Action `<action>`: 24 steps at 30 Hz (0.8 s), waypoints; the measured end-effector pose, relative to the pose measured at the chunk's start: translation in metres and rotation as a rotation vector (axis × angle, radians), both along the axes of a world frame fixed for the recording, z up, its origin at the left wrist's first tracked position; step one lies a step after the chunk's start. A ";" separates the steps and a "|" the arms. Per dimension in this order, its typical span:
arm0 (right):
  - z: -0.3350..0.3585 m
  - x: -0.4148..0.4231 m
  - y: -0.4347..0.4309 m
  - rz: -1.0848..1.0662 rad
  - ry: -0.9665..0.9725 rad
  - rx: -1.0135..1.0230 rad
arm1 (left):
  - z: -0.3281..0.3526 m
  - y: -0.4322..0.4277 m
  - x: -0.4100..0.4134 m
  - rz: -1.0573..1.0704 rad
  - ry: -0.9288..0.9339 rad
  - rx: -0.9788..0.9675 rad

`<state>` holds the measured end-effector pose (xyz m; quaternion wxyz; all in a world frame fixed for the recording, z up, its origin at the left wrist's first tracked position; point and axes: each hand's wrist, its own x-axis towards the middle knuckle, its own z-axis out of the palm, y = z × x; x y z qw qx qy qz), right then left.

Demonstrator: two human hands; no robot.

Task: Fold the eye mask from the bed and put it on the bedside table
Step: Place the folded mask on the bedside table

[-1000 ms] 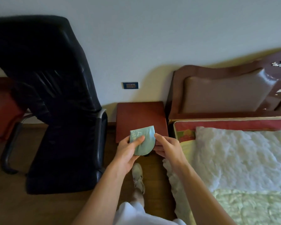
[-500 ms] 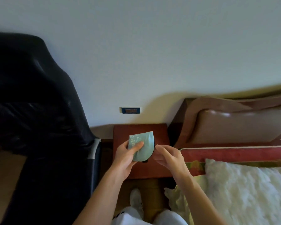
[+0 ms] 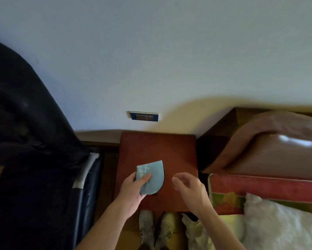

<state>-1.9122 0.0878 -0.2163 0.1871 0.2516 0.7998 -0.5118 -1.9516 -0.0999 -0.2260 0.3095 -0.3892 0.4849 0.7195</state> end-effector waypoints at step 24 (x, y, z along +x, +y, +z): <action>-0.292 0.069 0.029 0.525 0.241 0.703 | -0.241 0.029 -0.049 -0.425 0.357 -0.867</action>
